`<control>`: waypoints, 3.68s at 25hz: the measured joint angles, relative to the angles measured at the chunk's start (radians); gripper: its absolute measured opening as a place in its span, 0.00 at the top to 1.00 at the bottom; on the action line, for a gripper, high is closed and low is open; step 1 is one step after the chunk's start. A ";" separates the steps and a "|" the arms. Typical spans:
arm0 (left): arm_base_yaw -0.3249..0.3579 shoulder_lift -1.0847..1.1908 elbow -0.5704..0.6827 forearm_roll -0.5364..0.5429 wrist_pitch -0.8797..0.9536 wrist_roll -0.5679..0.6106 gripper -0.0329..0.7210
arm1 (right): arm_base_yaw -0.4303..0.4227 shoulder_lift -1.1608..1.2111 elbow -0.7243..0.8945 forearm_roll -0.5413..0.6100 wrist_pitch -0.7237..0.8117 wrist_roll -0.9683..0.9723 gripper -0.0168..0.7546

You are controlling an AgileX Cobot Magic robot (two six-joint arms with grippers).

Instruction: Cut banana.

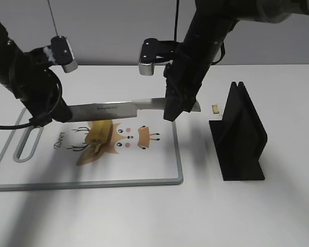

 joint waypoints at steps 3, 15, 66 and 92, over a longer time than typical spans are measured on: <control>-0.002 0.026 0.000 0.000 -0.003 -0.002 0.88 | 0.000 0.018 0.000 0.001 0.000 0.005 0.73; -0.003 0.047 0.000 0.015 -0.046 -0.003 0.88 | 0.000 0.048 0.000 0.006 -0.041 0.006 0.73; -0.009 0.110 0.073 0.028 -0.141 -0.003 0.90 | 0.000 0.186 -0.016 0.016 -0.084 -0.001 0.70; -0.011 -0.059 0.088 0.077 -0.015 -0.016 0.95 | 0.005 0.075 -0.023 0.038 0.004 0.002 0.70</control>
